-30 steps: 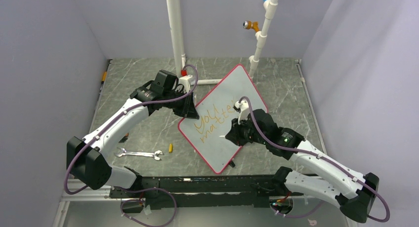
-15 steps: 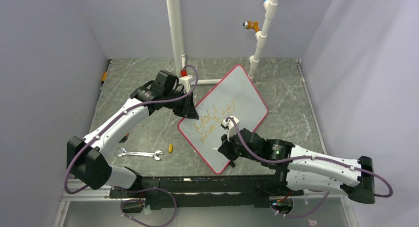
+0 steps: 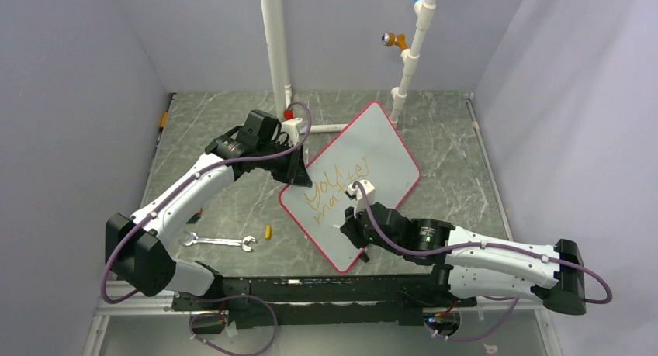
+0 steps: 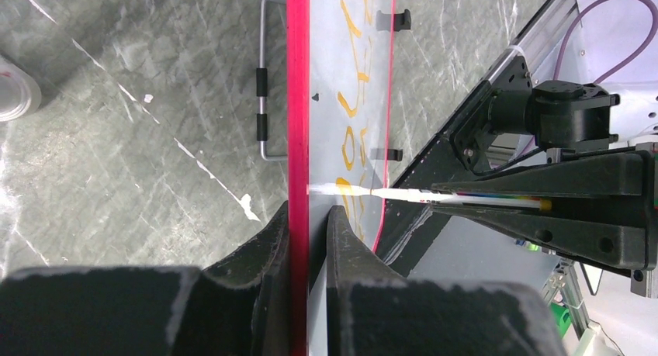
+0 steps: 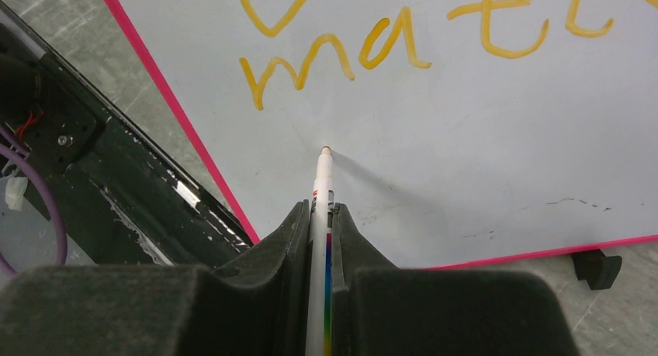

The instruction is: Write a sentence on the whiteboard

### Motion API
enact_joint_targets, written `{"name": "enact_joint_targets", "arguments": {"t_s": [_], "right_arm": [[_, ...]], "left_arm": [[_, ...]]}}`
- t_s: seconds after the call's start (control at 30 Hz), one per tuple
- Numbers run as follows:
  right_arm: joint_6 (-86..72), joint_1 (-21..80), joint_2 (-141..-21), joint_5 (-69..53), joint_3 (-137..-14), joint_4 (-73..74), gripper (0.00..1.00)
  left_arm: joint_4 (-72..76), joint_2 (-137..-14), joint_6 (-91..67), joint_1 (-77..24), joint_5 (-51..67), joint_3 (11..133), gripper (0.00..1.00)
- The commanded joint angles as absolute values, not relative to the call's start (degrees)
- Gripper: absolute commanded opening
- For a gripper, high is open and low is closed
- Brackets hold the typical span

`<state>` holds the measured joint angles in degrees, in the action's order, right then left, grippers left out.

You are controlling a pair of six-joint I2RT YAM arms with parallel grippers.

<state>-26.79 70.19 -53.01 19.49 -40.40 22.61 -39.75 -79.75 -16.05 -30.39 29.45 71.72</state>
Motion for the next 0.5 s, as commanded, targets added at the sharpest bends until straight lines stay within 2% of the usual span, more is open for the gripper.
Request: {"name": "enact_joint_targets", "arguments": {"t_s": [0.0,0.47], "right_arm": [[-26.6,70.7,-54.5,19.7,-40.6,19.0,0.0],[-26.2,71.9,-54.7,14.8,-38.6,18.8,0.0]], "left_arm": [[-39.3,-80.2,-11.6,-29.0,13.5,73.1,0.0],[-39.7,-80.2,-11.1,-29.0,13.2,73.3,0.0]]}}
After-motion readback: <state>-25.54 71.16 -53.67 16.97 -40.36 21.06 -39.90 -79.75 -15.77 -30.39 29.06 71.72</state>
